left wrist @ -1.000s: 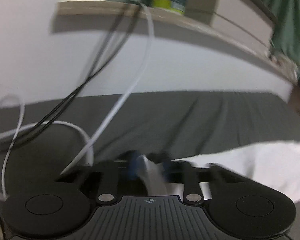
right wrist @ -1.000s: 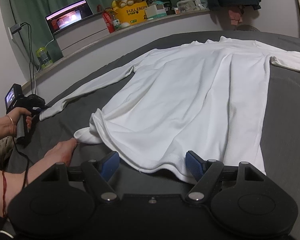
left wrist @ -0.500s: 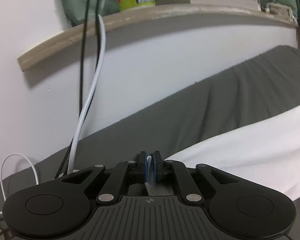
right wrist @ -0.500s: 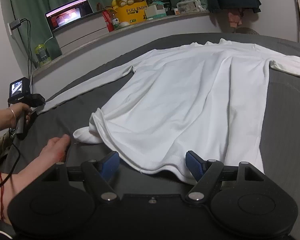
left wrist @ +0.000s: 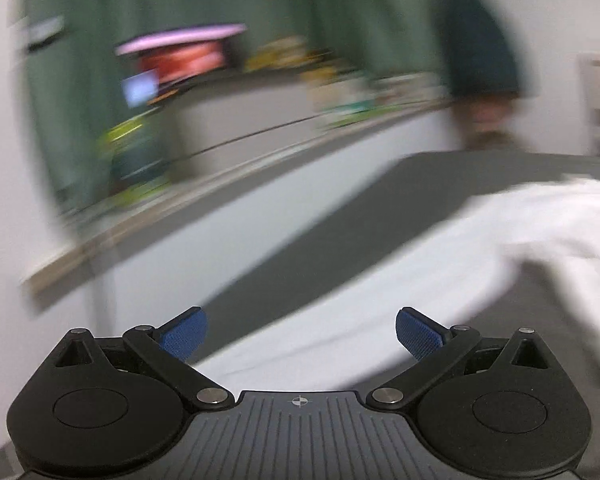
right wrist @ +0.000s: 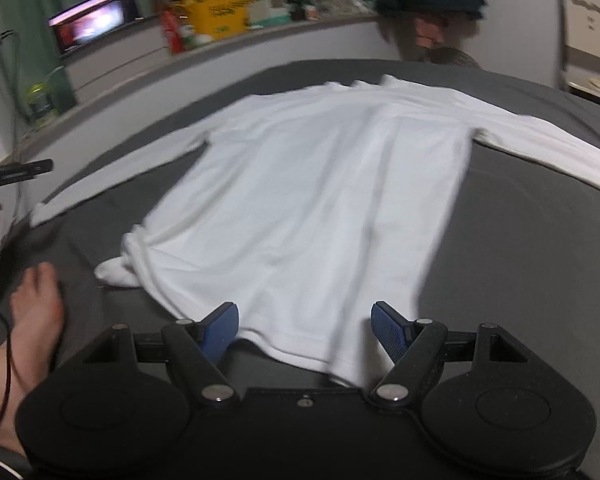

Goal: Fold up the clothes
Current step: 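Grasp the shirt hem with the left gripper while the right gripper grasps the hem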

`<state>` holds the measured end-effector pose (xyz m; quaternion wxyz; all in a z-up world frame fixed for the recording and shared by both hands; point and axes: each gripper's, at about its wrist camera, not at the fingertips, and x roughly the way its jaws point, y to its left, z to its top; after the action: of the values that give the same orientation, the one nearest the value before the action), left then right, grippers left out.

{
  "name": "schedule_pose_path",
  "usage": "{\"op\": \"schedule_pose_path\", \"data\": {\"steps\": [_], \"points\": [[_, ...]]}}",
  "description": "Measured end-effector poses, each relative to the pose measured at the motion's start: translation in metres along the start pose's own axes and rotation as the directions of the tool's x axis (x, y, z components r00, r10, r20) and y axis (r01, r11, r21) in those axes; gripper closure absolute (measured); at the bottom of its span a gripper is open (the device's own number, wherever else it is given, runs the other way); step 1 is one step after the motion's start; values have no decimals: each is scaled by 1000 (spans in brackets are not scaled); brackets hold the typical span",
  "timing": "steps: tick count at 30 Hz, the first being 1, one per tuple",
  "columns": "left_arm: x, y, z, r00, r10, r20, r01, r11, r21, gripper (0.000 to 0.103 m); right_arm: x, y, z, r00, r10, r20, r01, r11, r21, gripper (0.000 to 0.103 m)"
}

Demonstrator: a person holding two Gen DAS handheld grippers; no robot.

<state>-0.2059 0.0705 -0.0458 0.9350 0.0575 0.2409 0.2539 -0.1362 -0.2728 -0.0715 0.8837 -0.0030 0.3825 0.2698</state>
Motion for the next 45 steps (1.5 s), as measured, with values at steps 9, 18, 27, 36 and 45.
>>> {"op": "schedule_pose_path", "data": {"steps": [9, 18, 27, 36, 45], "points": [[-29, -121, 8, 824, -512, -244, 566, 714, 412, 0, -13, -27, -25, 993, -55, -106, 63, 995, 81, 31], [-32, -154, -14, 824, -485, -293, 564, 646, 514, 32, -5, -11, -29, 985, -143, -96, 133, 986, -102, 49], [-23, -158, -25, 815, -484, -319, 579, 650, 492, 86, 7, 8, -34, 961, -278, 6, 259, 889, -377, 62], [-38, -146, -22, 856, -475, -207, 507, 689, 518, 96, 13, 47, -48, 944, -285, 168, 321, 664, -675, 74], [-40, -138, -22, 867, -466, -178, 486, 712, 507, 96, -20, 18, -28, 947, -304, 106, 318, 837, -445, 85]]}}
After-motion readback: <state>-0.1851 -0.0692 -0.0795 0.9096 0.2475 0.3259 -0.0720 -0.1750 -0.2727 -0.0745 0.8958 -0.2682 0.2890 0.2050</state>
